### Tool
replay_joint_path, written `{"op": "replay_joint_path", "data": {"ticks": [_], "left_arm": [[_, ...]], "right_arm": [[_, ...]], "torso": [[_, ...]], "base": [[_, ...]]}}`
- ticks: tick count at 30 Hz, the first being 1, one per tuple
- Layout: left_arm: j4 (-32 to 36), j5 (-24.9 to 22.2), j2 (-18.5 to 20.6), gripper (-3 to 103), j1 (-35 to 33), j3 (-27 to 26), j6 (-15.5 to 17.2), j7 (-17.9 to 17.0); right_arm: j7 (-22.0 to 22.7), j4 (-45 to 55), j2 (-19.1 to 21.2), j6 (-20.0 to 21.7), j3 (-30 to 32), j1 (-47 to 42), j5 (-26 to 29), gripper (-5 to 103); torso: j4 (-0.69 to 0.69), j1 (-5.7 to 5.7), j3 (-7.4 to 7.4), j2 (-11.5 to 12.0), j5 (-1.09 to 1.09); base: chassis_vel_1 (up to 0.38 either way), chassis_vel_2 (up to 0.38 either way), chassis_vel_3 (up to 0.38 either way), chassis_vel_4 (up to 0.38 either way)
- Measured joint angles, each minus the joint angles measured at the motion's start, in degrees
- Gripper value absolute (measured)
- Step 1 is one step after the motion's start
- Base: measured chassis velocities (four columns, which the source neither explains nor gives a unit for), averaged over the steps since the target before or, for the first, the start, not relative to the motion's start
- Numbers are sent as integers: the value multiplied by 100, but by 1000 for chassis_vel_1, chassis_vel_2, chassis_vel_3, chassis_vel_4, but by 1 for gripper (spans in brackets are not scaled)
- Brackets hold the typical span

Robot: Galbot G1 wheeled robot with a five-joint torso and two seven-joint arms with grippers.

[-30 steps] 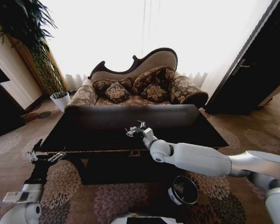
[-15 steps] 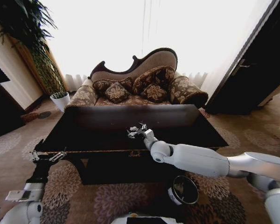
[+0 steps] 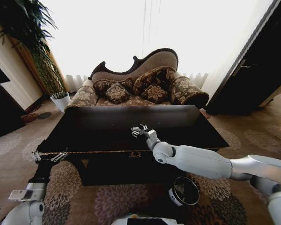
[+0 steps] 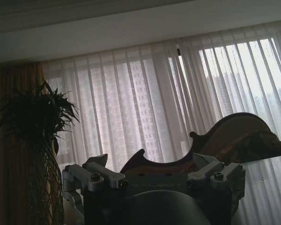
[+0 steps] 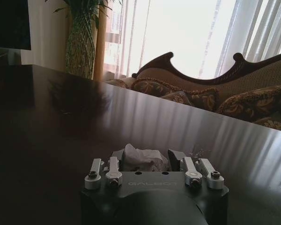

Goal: Move to the front of the table and place the trash on the table into the trash bin.

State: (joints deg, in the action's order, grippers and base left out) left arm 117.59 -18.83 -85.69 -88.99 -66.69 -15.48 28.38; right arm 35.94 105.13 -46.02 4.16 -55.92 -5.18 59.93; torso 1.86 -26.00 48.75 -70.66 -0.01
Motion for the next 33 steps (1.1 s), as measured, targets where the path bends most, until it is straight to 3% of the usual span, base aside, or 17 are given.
{"op": "replay_joint_path", "data": {"ticks": [3,9,12,17,22,33], "left_arm": [[3,8,-2,100,-4,8,-1,0],[31,36,-19,100,-12,54,0,0],[62,56,-36,100,-30,74,2,0],[123,60,-45,100,-63,68,6,-3],[230,50,-61,100,-142,20,8,-11],[359,4,-87,100,-218,-33,8,-21]], "right_arm": [[-25,80,105,0,144,-140,-8,51],[-116,252,312,-26,521,-523,-55,58],[-192,314,406,-73,707,-703,-75,44],[-315,417,502,-163,876,-869,-78,33],[-429,592,630,-270,1097,-1058,-75,7],[-569,1429,1098,-335,2208,-2144,-75,2]], "torso": [[0,0,0,0,0],[1,0,0,0,1],[1,0,0,0,0],[1,0,1,0,0],[0,0,0,0,0],[1,0,0,0,1]], "base": [[0,0,0,0],[0,0,0,0],[0,0,0,0],[0,0,0,0],[0,0,0,0],[0,0,0,0]]}}
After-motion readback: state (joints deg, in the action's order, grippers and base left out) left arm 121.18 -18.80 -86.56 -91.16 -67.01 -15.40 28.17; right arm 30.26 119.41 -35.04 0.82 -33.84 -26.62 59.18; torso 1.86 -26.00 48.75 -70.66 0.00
